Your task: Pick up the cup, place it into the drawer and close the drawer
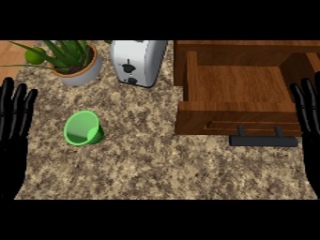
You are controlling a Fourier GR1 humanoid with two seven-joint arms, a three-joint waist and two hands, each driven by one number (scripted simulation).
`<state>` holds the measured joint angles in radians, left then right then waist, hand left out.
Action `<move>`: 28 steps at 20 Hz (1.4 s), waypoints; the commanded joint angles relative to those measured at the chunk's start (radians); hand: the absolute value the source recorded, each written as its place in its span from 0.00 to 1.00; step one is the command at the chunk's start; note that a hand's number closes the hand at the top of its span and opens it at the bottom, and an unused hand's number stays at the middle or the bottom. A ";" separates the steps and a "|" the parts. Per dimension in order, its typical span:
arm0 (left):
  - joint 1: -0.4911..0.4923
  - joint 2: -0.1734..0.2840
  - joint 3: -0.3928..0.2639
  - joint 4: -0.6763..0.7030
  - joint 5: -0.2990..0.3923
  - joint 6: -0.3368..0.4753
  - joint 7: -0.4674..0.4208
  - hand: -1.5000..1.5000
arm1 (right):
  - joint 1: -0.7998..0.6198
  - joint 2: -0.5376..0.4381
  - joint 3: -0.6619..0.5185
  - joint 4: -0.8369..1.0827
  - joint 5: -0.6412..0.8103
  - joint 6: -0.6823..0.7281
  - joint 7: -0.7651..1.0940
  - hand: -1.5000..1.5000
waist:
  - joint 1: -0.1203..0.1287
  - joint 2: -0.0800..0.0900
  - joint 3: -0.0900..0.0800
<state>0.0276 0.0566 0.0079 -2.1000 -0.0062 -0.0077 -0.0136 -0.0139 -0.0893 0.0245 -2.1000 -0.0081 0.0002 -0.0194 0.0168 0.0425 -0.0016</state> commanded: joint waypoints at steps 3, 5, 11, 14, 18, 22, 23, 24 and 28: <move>-0.026 0.065 -0.003 0.062 0.147 -0.164 -0.027 0.00 | -0.037 0.031 0.029 0.016 0.049 -0.045 0.039 0.00 | -0.018 -0.042 0.000; -0.020 0.098 -0.021 0.095 0.221 -0.270 -0.066 0.00 | -0.025 0.007 -0.019 0.021 0.021 -0.028 0.016 0.00 | -0.022 -0.041 0.000; 0.005 0.157 0.095 0.174 0.534 -0.390 0.074 0.00 | -0.046 -0.047 -0.021 0.106 0.061 0.018 0.040 0.00 | -0.013 -0.042 0.001; 0.081 0.117 0.057 0.201 0.505 -0.425 0.031 0.00 | 0.014 -0.051 -0.007 0.036 0.054 0.048 0.055 0.00 | -0.016 -0.043 0.001; 0.027 0.153 0.134 0.352 0.489 -0.477 -0.013 0.00 | -0.003 -0.078 -0.066 0.024 0.006 0.084 0.074 0.00 | -0.019 -0.043 0.001; -0.052 0.160 0.167 0.492 0.424 -0.457 -0.044 0.00 | -0.002 -0.082 -0.078 0.053 0.008 0.104 0.030 0.00 | -0.021 -0.042 0.001; -0.005 0.202 0.204 0.446 0.483 -0.490 -0.008 0.00 | -0.007 -0.051 -0.028 -0.030 0.041 0.061 0.156 0.00 | -0.018 -0.043 0.001; -0.029 0.168 0.188 0.547 0.366 -0.488 -0.125 0.00 | -0.055 -0.064 -0.088 0.135 0.005 0.089 0.004 0.00 | -0.017 -0.040 0.001; -0.040 0.155 0.191 0.626 0.295 -0.451 -0.173 0.00 | -0.113 -0.063 -0.091 0.146 0.040 0.068 0.032 0.00 | -0.015 -0.041 0.001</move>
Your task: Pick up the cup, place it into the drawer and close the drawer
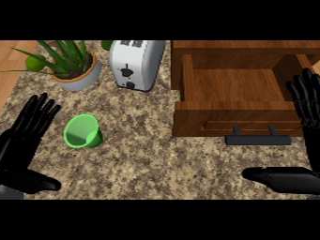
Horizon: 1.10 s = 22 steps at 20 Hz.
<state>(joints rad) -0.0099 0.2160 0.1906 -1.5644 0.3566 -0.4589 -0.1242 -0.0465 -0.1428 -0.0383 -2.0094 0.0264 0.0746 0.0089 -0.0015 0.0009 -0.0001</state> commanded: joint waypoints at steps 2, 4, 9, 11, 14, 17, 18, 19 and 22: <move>-0.070 0.016 0.039 0.238 -0.118 0.000 -0.149 0.00 | 0.013 -0.027 -0.056 0.040 -0.042 0.045 -0.048 0.00 | -0.004 0.001 0.000; -0.130 0.013 0.026 0.348 -0.175 0.026 -0.185 0.00 | -0.013 0.016 0.015 0.010 0.027 -0.004 0.008 0.00 | -0.005 0.001 -0.001; -0.179 0.025 0.031 0.530 -0.255 0.048 -0.307 0.00 | -0.013 -0.018 -0.056 0.035 -0.055 0.058 -0.023 0.00 | -0.005 0.000 0.000; -0.125 0.026 0.035 0.593 -0.289 0.039 -0.416 0.00 | -0.025 -0.004 -0.051 0.063 -0.018 0.031 -0.030 0.00 | -0.003 0.000 0.000; -0.257 0.036 0.032 0.771 -0.336 0.075 -0.462 0.00 | -0.010 -0.020 -0.077 0.115 -0.043 0.074 -0.102 0.00 | -0.007 0.002 0.000; -0.267 0.079 0.072 0.907 -0.319 0.020 -0.565 0.00 | 0.045 0.014 -0.041 0.065 -0.018 0.063 -0.093 0.00 | -0.006 0.001 -0.001; -0.349 0.089 0.077 1.044 -0.349 0.025 -0.633 0.00 | 0.012 0.022 -0.005 -0.001 0.003 0.040 -0.024 0.00 | -0.014 0.003 -0.002; -0.319 0.076 0.067 1.052 -0.367 0.043 -0.687 0.00 | -0.028 0.009 -0.040 0.086 -0.016 0.054 -0.067 0.00 | -0.008 0.003 -0.001; -0.354 0.121 0.081 1.159 -0.368 0.000 -0.748 0.00 | 0.055 0.022 -0.022 -0.011 -0.009 0.053 -0.038 0.00 | -0.012 0.002 -0.001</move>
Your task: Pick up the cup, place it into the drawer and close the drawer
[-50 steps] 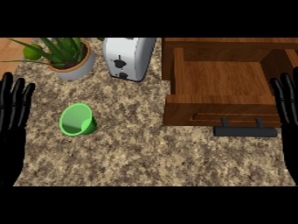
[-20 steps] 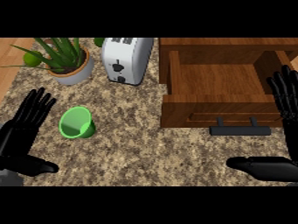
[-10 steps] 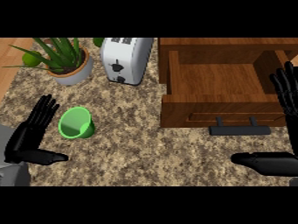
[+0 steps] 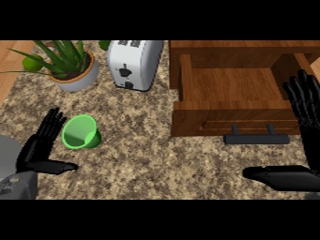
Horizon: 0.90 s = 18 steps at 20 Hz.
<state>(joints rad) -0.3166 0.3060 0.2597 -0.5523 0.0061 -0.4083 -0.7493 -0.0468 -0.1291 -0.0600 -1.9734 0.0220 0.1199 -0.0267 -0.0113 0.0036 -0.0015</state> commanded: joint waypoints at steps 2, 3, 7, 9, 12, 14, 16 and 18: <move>-0.082 0.051 0.022 0.224 -0.029 -0.049 -0.176 0.00 | -0.022 -0.052 -0.074 0.023 -0.070 0.053 -0.010 0.00 | -0.011 0.004 -0.001; -0.089 -0.017 -0.009 0.191 -0.046 0.018 -0.159 0.00 | -0.012 -0.011 -0.031 0.043 -0.007 0.015 -0.031 0.00 | -0.002 0.001 0.000; -0.100 0.001 0.010 0.276 -0.044 -0.004 -0.247 0.00 | -0.001 -0.001 -0.001 -0.014 -0.006 0.020 -0.009 0.00 | -0.012 0.004 -0.002; -0.139 0.025 0.005 0.280 -0.050 -0.013 -0.230 0.00 | -0.046 -0.006 -0.014 0.041 -0.007 0.018 -0.009 0.00 | -0.006 0.004 -0.001; -0.122 0.033 -0.004 0.325 -0.070 -0.023 -0.280 0.00 | -0.106 -0.027 -0.043 0.031 -0.030 0.013 0.064 0.00 | -0.013 0.007 -0.003; -0.164 0.013 -0.006 0.328 -0.075 0.016 -0.270 0.00 | -0.027 -0.008 -0.011 0.013 -0.009 0.022 0.006 0.00 | -0.022 0.008 -0.003; -0.144 -0.021 -0.011 0.338 -0.082 0.048 -0.304 0.00 | -0.096 0.017 0.018 0.052 0.021 -0.011 0.040 0.00 | -0.011 0.008 -0.003; -0.160 0.011 -0.004 0.353 -0.077 -0.003 -0.299 0.00 | -0.054 0.025 0.023 0.033 0.018 -0.007 0.025 0.00 | -0.018 0.009 -0.003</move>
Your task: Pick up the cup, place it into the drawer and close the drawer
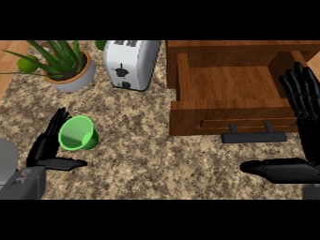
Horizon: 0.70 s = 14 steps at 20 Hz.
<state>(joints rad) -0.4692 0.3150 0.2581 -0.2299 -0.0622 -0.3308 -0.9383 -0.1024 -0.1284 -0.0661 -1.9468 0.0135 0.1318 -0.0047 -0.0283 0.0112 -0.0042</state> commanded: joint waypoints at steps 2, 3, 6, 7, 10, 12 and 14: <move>-0.001 -0.015 0.005 0.028 0.000 -0.057 -0.121 0.00 | 0.110 -0.005 -0.006 -0.056 -0.015 0.031 -0.049 0.00 | -0.007 -0.002 0.000; -0.021 0.026 0.007 0.048 0.000 -0.112 -0.093 0.00 | -0.009 -0.034 -0.033 -0.031 -0.051 0.037 0.029 0.00 | -0.005 0.002 -0.001; -0.024 -0.006 0.003 0.035 0.000 -0.100 -0.110 0.00 | 0.059 0.005 -0.010 0.022 -0.001 0.021 -0.083 0.00 | 0.001 -0.001 0.001; -0.052 0.004 0.006 0.043 0.000 -0.102 -0.086 0.00 | 0.039 -0.029 -0.016 -0.020 -0.023 0.047 -0.025 0.00 | -0.009 0.001 -0.001; -0.020 -0.035 0.002 0.049 0.002 -0.131 -0.121 0.00 | 0.038 -0.008 -0.018 0.029 -0.019 0.034 -0.059 0.00 | -0.011 0.007 -0.002; -0.010 0.000 0.010 0.038 0.014 -0.188 -0.132 0.00 | 0.055 -0.022 -0.028 -0.012 -0.037 0.046 -0.037 0.00 | -0.008 0.002 -0.001; -0.054 -0.022 0.008 0.038 0.019 -0.206 -0.088 0.00 | 0.004 0.006 0.008 0.019 0.007 0.011 -0.027 0.00 | -0.005 0.004 -0.002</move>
<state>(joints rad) -0.5079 0.2987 0.2646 -0.1977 -0.0518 -0.3798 -0.9417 -0.0892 -0.1418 -0.0836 -1.9265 -0.0047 0.1614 -0.0390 -0.0333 0.0152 -0.0055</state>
